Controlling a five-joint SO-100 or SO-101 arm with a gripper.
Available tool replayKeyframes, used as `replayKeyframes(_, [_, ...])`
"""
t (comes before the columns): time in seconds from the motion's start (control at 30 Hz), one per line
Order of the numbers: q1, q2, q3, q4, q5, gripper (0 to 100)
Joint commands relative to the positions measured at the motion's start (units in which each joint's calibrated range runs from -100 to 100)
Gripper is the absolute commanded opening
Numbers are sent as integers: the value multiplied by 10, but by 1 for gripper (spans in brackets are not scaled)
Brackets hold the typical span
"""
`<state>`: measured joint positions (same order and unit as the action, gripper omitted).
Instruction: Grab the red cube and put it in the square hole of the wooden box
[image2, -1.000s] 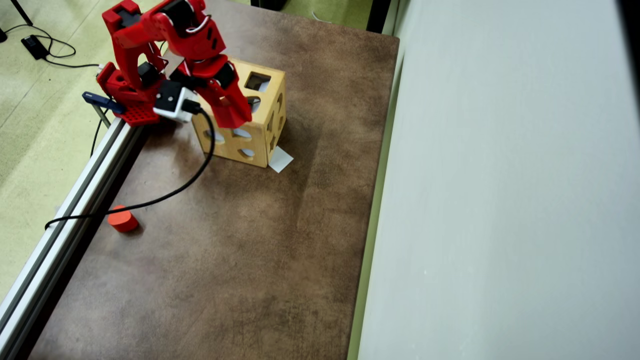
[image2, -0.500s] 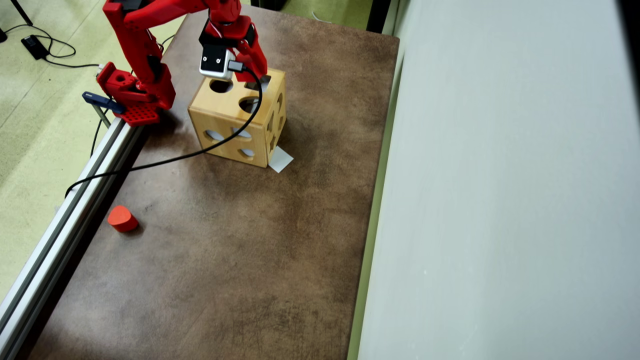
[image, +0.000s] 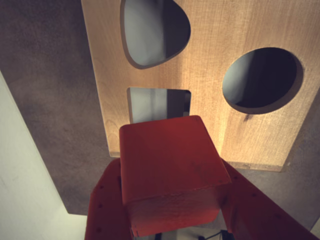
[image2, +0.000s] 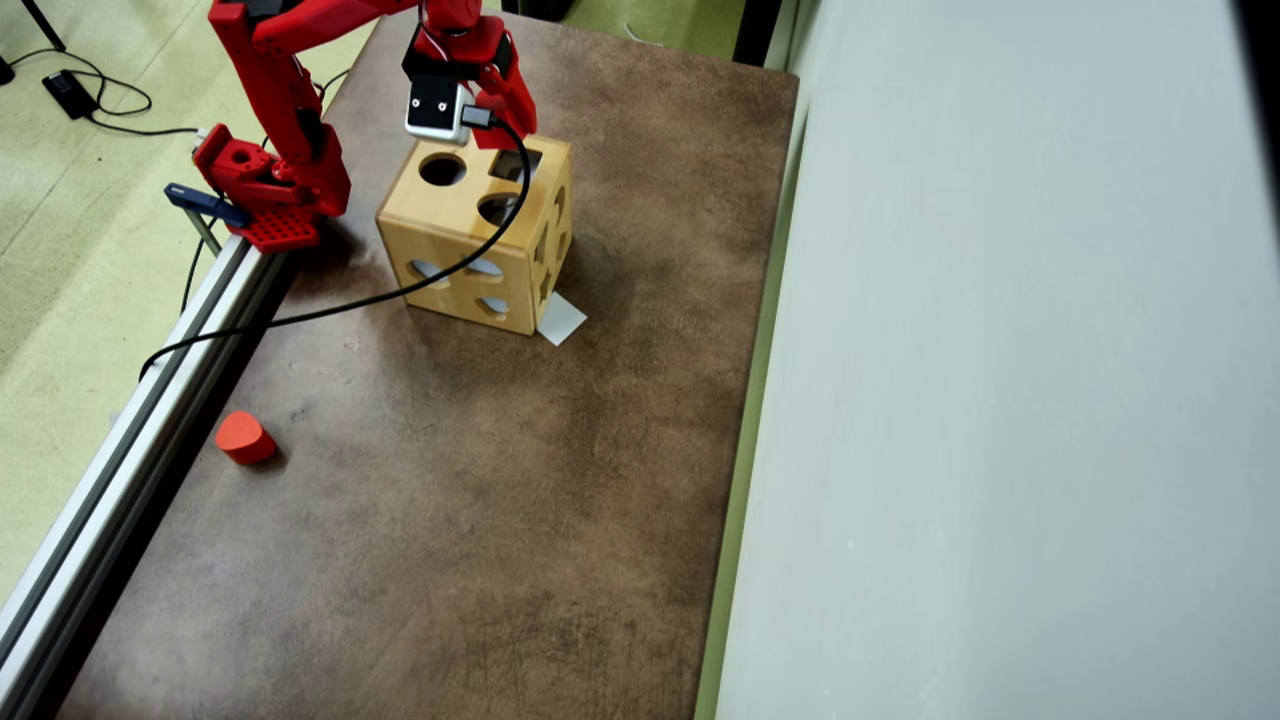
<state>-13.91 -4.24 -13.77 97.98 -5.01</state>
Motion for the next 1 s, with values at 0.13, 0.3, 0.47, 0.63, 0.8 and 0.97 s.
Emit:
replayKeyframes(0.13, [4,-11,-5,2,-1,2])
replayKeyframes(0.3, [5,27,-13,2,-1,2])
replayKeyframes(0.47, [5,46,-13,2,0,2])
replayKeyframes(0.63, [5,61,-13,-1,3,2])
replayKeyframes(0.8, [4,64,-9,-30,2,2])
replayKeyframes(0.97, [4,64,-7,-30,0,2])
